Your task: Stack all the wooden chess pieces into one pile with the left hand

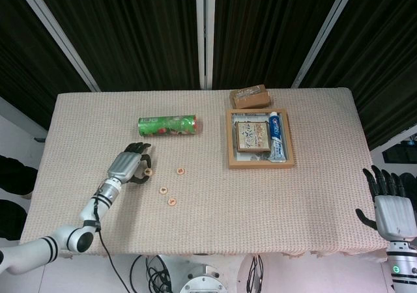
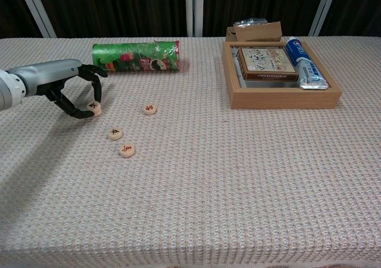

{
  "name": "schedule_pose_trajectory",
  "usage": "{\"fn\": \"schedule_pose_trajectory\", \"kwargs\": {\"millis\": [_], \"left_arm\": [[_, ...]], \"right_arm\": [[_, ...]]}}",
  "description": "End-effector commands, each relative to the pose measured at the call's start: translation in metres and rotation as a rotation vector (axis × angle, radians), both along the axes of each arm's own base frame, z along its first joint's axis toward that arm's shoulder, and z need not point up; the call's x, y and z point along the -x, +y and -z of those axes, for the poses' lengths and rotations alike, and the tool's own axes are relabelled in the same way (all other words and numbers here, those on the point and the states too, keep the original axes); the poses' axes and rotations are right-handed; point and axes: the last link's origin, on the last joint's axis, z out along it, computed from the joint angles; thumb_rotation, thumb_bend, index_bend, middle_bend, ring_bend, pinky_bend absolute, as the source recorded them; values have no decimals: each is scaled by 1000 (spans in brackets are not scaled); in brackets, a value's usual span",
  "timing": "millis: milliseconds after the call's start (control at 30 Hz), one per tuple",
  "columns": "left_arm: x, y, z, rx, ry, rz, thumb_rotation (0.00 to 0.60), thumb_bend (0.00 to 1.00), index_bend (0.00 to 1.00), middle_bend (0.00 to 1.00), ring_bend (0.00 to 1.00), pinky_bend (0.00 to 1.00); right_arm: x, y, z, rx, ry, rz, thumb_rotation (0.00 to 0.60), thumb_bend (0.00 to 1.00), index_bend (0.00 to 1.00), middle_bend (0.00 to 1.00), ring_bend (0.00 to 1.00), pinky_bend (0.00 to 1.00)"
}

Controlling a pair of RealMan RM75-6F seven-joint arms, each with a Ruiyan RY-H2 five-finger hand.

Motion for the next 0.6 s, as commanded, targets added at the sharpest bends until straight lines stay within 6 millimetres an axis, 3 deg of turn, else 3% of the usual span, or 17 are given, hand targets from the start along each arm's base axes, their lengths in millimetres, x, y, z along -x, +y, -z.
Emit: {"fn": "schedule_pose_trajectory", "kwargs": {"millis": [33,467,600], "left_arm": [[0,0,0,2,0,0,600,275,463,72,0,28],[0,-4,-2,4,2,9,600,275,373,72,0,28],[-16,-18,-16,-17,-35,67,600,270,298,71,0,24]], "right_arm": [[0,0,0,0,1,2,600,149,0,0,0,0],[1,1,-2,7,2,9,600,152,0,0,0,0],[2,0,-2,6,4,9,600,152,0,0,0,0]]}}
